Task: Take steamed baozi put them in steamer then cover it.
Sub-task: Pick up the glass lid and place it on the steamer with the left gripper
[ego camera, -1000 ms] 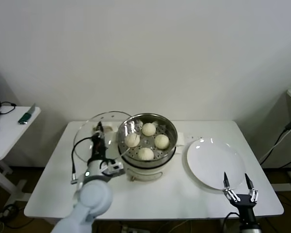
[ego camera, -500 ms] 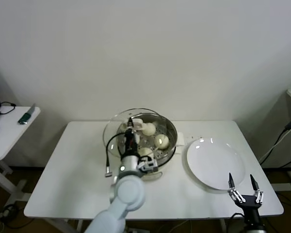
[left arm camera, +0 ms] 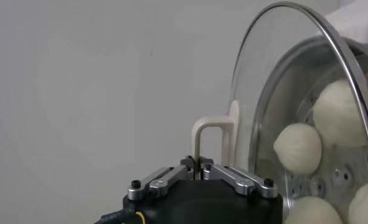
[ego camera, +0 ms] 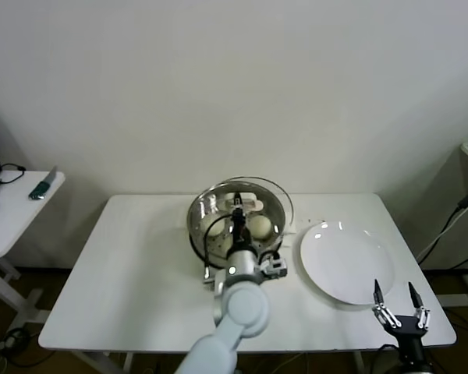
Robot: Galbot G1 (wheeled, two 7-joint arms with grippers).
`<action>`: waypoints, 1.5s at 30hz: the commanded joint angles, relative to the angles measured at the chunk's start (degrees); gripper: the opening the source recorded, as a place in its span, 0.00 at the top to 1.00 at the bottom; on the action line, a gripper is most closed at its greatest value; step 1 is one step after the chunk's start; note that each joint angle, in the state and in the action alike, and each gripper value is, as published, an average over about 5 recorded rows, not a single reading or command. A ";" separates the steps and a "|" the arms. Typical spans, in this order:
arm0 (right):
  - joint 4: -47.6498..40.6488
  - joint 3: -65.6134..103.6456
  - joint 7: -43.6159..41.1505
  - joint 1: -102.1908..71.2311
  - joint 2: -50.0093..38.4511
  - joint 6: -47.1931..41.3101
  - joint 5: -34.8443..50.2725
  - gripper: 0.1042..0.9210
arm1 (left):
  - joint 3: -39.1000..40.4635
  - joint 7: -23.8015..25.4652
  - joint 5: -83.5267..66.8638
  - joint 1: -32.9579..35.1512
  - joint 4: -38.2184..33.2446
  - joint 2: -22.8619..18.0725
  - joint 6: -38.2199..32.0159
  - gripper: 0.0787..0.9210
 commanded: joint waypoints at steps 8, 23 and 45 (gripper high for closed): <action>-0.47 0.60 0.07 -0.66 -1.34 1.11 2.15 0.12 | -0.71 -2.54 0.60 -1.91 7.81 -3.51 2.81 0.94; -1.25 0.02 -0.16 0.29 -1.17 0.99 2.09 0.12 | -1.70 -3.48 -0.68 -2.46 8.55 -0.92 2.75 0.94; -1.55 -0.29 -0.29 0.73 -0.16 0.82 1.99 0.12 | -2.32 -3.77 -0.31 -2.00 8.65 1.23 1.82 0.94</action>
